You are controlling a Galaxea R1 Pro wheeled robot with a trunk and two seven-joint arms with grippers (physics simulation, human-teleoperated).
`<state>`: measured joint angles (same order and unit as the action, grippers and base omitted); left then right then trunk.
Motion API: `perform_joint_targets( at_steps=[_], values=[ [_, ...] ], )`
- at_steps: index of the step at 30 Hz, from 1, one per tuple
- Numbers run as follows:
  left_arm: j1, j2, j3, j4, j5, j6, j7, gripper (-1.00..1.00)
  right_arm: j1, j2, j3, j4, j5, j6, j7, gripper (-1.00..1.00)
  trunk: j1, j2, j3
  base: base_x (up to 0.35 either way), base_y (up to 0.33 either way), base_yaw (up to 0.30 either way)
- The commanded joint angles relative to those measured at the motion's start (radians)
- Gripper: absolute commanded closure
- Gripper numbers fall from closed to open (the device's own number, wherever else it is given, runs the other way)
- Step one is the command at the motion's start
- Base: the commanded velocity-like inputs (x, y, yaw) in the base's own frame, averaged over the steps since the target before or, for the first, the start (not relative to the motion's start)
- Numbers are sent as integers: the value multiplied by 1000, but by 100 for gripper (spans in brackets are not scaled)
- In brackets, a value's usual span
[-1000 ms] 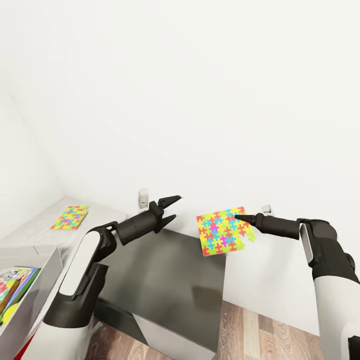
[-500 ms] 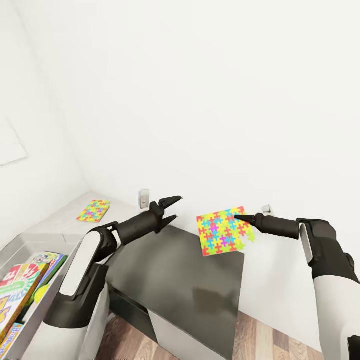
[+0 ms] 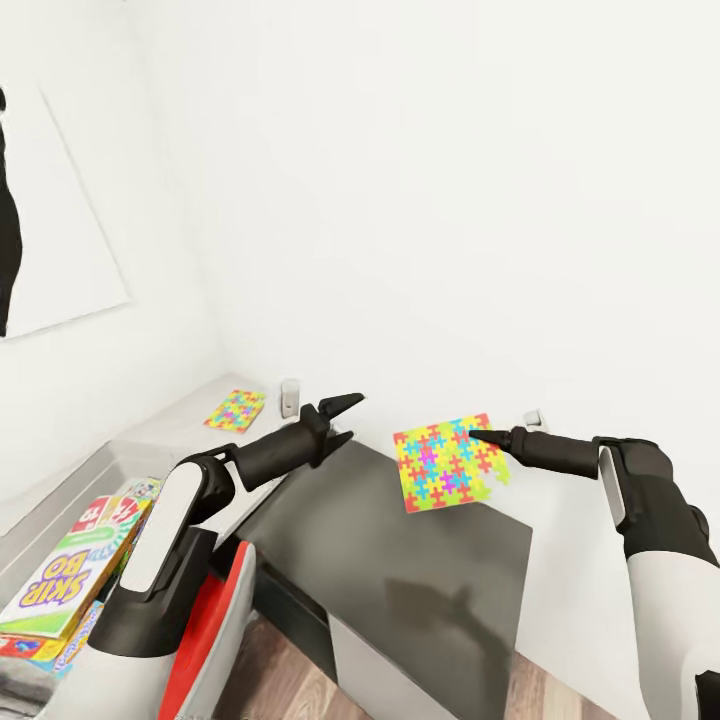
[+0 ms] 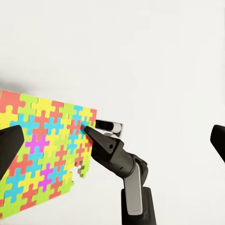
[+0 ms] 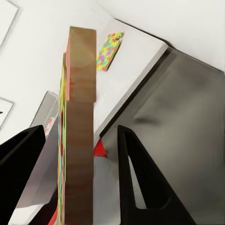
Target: Put all the toys in the child's room - the three board games (two on the bed and one on the table), the two jigsaw puzzles on the table, and the tennis ball on the table - inside the toy box on the table in the child's room.
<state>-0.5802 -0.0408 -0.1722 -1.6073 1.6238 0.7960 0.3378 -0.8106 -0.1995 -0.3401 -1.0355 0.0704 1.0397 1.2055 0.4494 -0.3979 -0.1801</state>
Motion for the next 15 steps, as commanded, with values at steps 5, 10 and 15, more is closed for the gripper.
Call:
perform_joint_targets(
  at_steps=[5,10,15],
  values=[
    [-1,-1,-1,0,10,2,4,-100,-1,0,-2,-1,8,7,7,100,1,-2,0,0,0,280],
    [-1,-1,2,0,10,1,4,-100,-1,-1,-2,0,8,7,7,100,1,-2,3,0,0,280],
    [-1,-1,1,0,11,1,3,-100,-1,-1,-2,0,8,7,7,100,1,-2,5,0,0,280]
  ],
)
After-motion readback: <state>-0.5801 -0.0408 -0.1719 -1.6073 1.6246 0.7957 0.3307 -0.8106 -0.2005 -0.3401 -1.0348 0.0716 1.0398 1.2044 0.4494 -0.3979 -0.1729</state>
